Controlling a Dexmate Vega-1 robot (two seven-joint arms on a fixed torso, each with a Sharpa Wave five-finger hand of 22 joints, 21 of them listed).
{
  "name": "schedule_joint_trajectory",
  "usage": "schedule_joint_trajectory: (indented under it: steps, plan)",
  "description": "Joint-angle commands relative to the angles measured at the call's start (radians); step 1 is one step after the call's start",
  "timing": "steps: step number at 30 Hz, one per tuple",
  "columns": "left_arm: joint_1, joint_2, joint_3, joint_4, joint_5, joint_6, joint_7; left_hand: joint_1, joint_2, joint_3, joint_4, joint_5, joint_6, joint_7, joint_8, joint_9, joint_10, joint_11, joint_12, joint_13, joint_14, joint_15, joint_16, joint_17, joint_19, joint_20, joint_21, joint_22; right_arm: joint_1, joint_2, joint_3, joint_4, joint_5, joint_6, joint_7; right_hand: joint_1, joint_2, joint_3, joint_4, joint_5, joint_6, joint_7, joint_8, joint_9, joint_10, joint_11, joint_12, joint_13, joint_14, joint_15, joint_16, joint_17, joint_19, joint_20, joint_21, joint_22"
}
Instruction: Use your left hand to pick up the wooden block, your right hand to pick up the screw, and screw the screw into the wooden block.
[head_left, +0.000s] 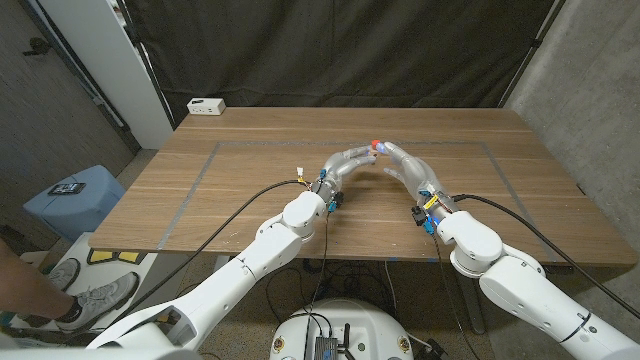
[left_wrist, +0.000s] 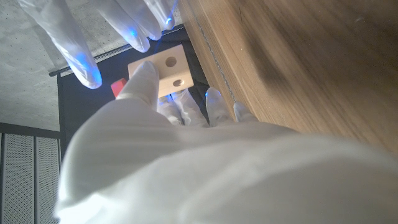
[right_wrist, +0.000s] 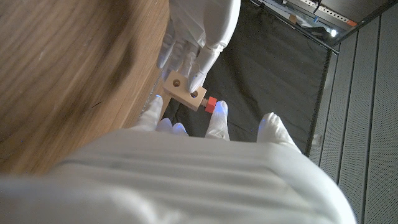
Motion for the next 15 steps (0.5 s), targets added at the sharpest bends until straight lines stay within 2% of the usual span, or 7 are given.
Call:
schedule_joint_trajectory:
  steps: [1, 15]
  plan:
    - [0.006, 0.01, -0.001, -0.018, 0.002, 0.0, 0.0, 0.003, 0.009, 0.002, 0.006, 0.004, 0.018, 0.007, 0.006, 0.003, 0.009, 0.001, 0.008, 0.002, 0.007, -0.062, 0.006, 0.002, 0.008, 0.002, 0.005, 0.004, -0.009, 0.011, 0.008, 0.003, -0.012, 0.018, -0.017, 0.002, 0.009, 0.005, -0.002, 0.002, -0.014, -0.011, -0.009, 0.003, 0.005, 0.001, 0.01, 0.002, 0.003, -0.004, 0.003, 0.004, 0.007, 0.001, 0.004, 0.002]
    - [0.026, 0.019, -0.003, -0.045, 0.004, -0.004, 0.006, 0.002, 0.008, 0.002, 0.006, 0.003, 0.019, 0.008, 0.007, 0.003, 0.012, 0.0, 0.009, 0.002, 0.008, -0.061, 0.006, 0.002, 0.007, 0.001, 0.005, 0.004, -0.019, 0.013, 0.021, 0.003, -0.014, 0.017, -0.028, 0.003, 0.008, 0.005, -0.002, 0.002, -0.034, -0.017, -0.017, 0.003, 0.002, -0.001, 0.008, 0.002, 0.001, -0.003, 0.002, 0.004, 0.01, 0.002, 0.004, 0.002]
